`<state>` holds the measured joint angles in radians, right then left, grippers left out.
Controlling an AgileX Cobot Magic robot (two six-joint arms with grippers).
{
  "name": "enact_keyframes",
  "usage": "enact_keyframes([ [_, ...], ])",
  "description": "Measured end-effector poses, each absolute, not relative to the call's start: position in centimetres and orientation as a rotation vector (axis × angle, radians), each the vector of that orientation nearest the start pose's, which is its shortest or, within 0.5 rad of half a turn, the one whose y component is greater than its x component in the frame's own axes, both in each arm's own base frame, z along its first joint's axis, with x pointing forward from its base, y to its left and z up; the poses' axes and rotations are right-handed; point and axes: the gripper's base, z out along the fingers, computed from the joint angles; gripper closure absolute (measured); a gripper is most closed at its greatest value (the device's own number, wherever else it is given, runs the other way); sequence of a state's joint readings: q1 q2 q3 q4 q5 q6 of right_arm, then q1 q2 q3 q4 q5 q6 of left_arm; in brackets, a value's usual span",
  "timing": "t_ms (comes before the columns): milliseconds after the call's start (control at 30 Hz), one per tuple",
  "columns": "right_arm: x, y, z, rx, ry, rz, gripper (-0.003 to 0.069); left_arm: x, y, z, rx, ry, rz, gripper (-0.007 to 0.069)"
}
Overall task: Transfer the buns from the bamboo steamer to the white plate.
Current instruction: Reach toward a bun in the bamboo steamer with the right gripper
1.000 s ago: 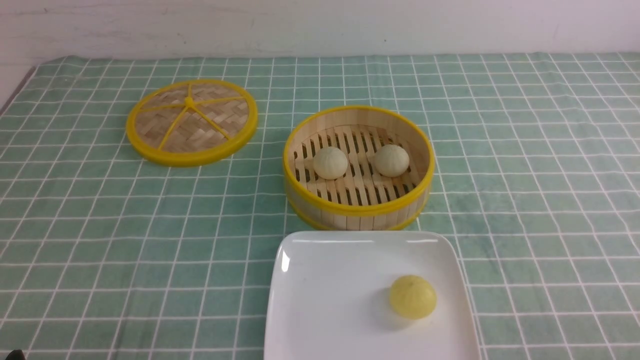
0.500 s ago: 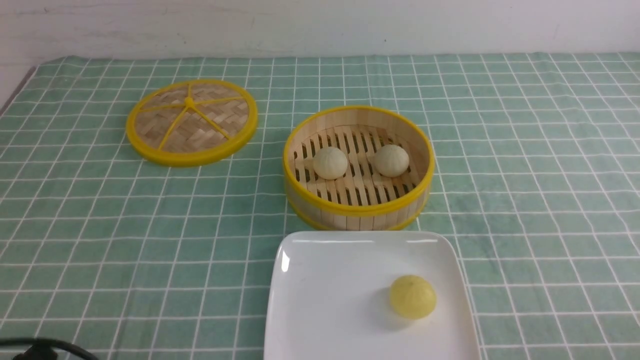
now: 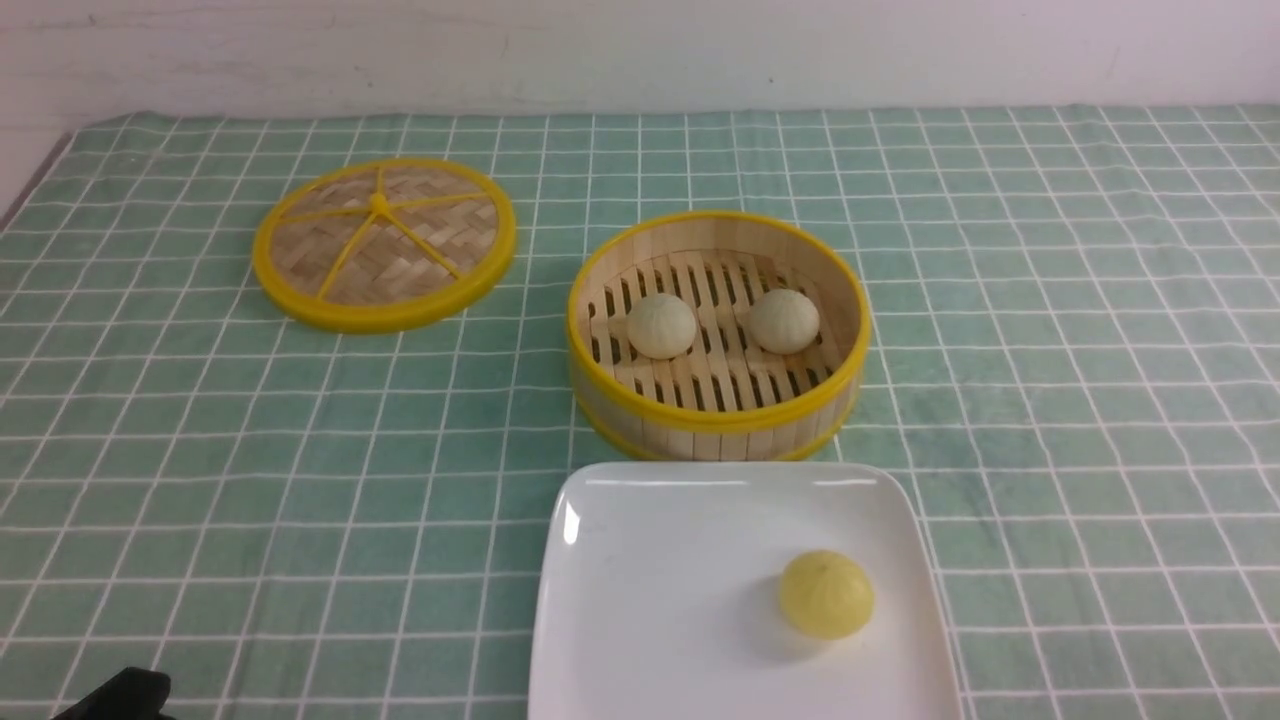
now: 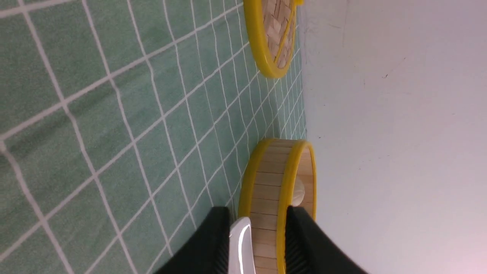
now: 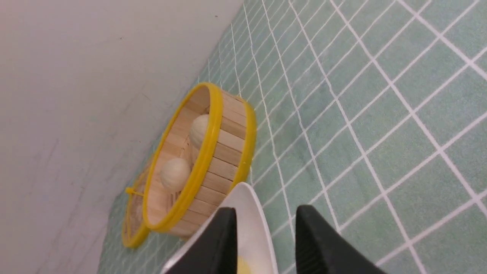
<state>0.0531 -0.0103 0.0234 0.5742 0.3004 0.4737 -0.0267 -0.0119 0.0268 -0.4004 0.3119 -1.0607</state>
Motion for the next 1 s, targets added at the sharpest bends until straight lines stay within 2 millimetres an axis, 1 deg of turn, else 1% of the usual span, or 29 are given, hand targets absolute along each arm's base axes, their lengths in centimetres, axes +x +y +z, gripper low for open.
enact_keyframes([
  [67,5.4,1.6,18.8,0.757,1.64,0.929,0.042,5.4,-1.2,18.0,-1.18,1.51,-1.134,0.0384],
  [100,5.3,1.4,20.2,0.724,1.571,0.919,0.042,5.5,-1.0,18.8,-1.122,1.474,-1.118,0.0389],
  [167,5.0,1.2,22.9,0.623,1.482,0.862,0.0426,5.3,-0.9,20.5,-1.008,1.461,-1.067,0.041],
  [200,4.8,1.1,24.4,0.553,1.456,0.805,0.0439,5.0,-0.9,22.1,-0.915,1.449,-1.023,0.0443],
  [233,4.8,1.1,24.7,0.549,1.451,0.803,0.0442,5.0,-0.9,22.4,-0.908,1.443,-1.023,0.0443],
  [267,4.8,1.0,26.8,0.447,1.449,0.704,0.048,4.6,-0.9,24.5,-0.79,1.457,-0.942,0.0503],
  [300,5.1,1.1,28.0,0.382,1.473,0.633,0.0512,4.6,-0.9,25.5,-0.741,1.496,-0.89,0.0542],
  [333,5.5,1.2,28.8,0.317,1.517,0.562,0.0548,4.8,-1.1,26.1,-0.708,1.564,-0.836,0.0576],
  [367,6.0,1.3,29.1,0.271,1.57,0.512,0.0572,5.0,-1.1,26.3,-0.695,1.617,-0.804,0.0591],
  [400,6.7,1.4,29.8,0.202,1.636,0.447,0.0621,5.5,-1.3,26.5,-0.679,1.745,-0.746,0.0608],
  [467,8.3,1.8,30.0,0.125,1.807,0.394,0.0666,6.4,-1.6,26.2,-0.671,1.945,-0.679,0.0622],
  [533,10.2,2.2,29.5,0.074,2.01,0.379,0.0671,7.6,-2.0,25.4,-0.654,2.196,-0.605,0.0623],
  [600,12.1,2.6,28.7,0.043,2.219,0.386,0.0671,8.7,-2.2,24.9,-0.606,2.387,-0.552,0.0623],
  [667,14.5,3.1,27.6,0.018,2.436,0.411,0.0671,10.1,-2.5,24.3,-0.558,2.527,-0.527,0.0623],
  [733,16.8,3.9,26.9,-0.037,2.603,0.482,0.0671,11.5,-2.7,24.0,-0.5,2.611,-0.525,0.0623],
  [767,17.3,4.3,26.5,-0.069,2.645,0.52,0.0671,11.9,-2.8,23.9,-0.481,2.632,-0.529,0.0623],
  [833,19.3,6.5,26.6,-0.254,2.696,0.725,0.0671,13.1,-3.2,23.4,-0.424,2.689,-0.556,0.0623],
  [900,21.0,9.4,27.2,-0.465,2.635,0.964,0.067,13.9,-3.5,23.0,-0.373,2.728,-0.582,0.0623],
  [933,21.4,10.2,27.4,-0.538,2.6,1.014,0.0668,14.1,-3.6,22.8,-0.361,2.734,-0.599,0.0623],
  [967,22.5,11.6,27.8,-0.598,2.553,1.097,0.0665,14.3,-3.7,22.7,-0.339,2.745,-0.612,0.0622],
  [1000,23.2,12.5,28.1,-0.642,2.523,1.13,0.0664,14.4,-3.7,22.6,-0.334,2.748,-0.618,0.0621],
])
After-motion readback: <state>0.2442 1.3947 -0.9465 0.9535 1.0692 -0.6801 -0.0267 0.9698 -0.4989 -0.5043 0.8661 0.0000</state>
